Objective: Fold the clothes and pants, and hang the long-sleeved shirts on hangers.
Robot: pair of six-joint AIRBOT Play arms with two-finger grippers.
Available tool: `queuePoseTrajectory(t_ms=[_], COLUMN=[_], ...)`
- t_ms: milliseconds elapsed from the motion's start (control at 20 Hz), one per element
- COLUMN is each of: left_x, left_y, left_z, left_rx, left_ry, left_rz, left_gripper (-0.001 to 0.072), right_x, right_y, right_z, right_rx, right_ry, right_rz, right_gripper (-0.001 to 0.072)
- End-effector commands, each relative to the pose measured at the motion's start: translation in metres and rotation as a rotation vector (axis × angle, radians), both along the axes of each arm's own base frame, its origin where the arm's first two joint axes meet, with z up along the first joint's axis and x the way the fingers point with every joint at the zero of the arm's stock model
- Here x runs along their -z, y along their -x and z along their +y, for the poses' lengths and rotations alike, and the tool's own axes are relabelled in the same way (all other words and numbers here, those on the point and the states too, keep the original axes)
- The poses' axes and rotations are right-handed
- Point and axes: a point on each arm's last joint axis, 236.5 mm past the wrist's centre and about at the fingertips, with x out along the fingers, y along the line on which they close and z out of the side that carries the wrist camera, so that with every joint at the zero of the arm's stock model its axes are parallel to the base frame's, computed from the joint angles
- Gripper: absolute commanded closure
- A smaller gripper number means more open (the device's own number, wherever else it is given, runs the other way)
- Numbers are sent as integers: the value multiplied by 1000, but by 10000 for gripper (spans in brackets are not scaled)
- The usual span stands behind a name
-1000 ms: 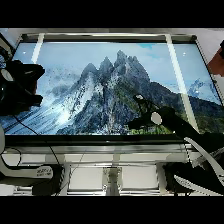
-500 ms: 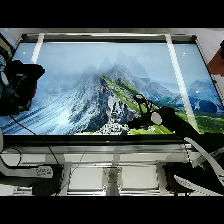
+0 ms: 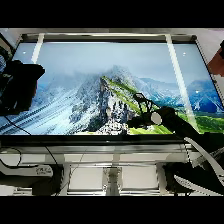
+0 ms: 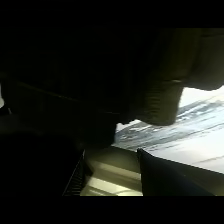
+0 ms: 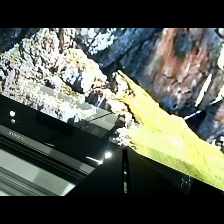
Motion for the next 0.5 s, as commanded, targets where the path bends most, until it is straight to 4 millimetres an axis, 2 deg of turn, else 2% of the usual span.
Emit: queuePoseTrajectory(t_ms=[0,200,450], left_x=[-2,-1,23], left_y=[-1,-14,-14], left_z=[16,20,20], left_rx=[-17,9,9], left_ry=[-11,-23,3], left_rz=[-50,-93,-47], left_gripper=[312,314,315], right_x=[0,2,1], right_y=[2,8,9], right_z=[2,0,3], right_rx=[4,0,7], right_ry=[-9,0,-15], right_rz=[8,34,43], right_gripper=[694,695,695])
